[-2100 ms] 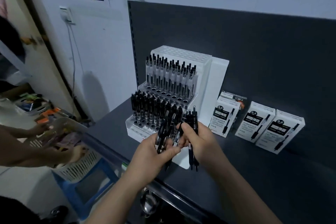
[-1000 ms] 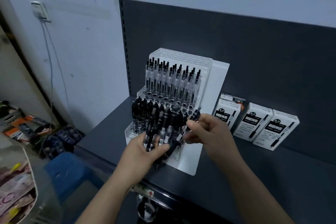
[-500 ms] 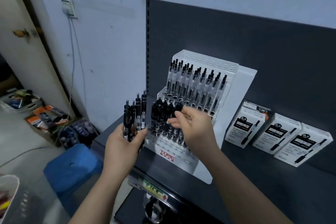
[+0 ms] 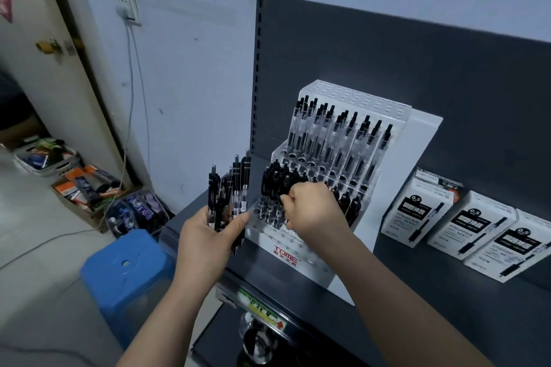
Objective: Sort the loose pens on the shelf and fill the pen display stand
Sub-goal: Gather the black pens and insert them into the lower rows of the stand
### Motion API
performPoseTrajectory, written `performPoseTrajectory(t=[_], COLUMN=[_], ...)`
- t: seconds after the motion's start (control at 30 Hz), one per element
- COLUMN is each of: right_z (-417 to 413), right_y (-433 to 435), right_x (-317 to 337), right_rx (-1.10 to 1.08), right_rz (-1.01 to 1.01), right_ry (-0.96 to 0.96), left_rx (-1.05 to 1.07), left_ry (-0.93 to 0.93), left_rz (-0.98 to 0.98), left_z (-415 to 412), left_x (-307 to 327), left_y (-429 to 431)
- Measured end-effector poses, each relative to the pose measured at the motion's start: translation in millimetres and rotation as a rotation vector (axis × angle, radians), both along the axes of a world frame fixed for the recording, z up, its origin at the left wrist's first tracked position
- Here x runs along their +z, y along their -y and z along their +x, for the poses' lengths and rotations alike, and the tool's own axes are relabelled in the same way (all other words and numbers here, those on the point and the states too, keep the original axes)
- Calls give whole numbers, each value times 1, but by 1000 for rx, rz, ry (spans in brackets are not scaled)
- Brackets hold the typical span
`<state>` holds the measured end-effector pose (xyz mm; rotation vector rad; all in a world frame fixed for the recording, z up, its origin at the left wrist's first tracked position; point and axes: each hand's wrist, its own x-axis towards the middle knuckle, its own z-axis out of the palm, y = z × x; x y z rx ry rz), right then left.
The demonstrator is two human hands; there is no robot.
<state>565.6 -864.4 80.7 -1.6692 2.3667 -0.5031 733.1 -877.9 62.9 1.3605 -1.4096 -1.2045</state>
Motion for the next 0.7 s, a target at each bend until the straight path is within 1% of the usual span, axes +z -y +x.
performPoseTrajectory(t=[0.07,0.13,0.17,0.27,0.33,0.4,0.47,0.57,0.63,0.7], right_z=[0,-1,-2,-3,-2,0,-2,-6,-8,-10], right_y=[1,-3,-8,-27,-36,-40,-43,-48,-52,-55], right_x=[1,4,5,11,17,21,23,22,22,23], right_rx=[-15,-12,-5,40,46,33,23,3,-4,-31], right_rz=[7,-5,-44,-282,-358,-364,-325,-301,-323,-402], right_ry=[24,100,171,431,582,660,724,874,950,987], left_rx=[-14,-54,-81,-185,-250,-307,-353,-393,-376,-312], left_ry=[-14,-22,-32,-68,-80,-81,-85,-73,-52,-23], left_rz=[18,29,35,42,34,26,24,11,-14,-41], left_z=[1,2,2,1,-2,-5,-8,-11,-13,-13], left_x=[0,-2,-2,-3,-3,-2,-2,-1,-2,-5], left_y=[-1,-2,-3,-6,-9,-13,-16,-19,-22,-23])
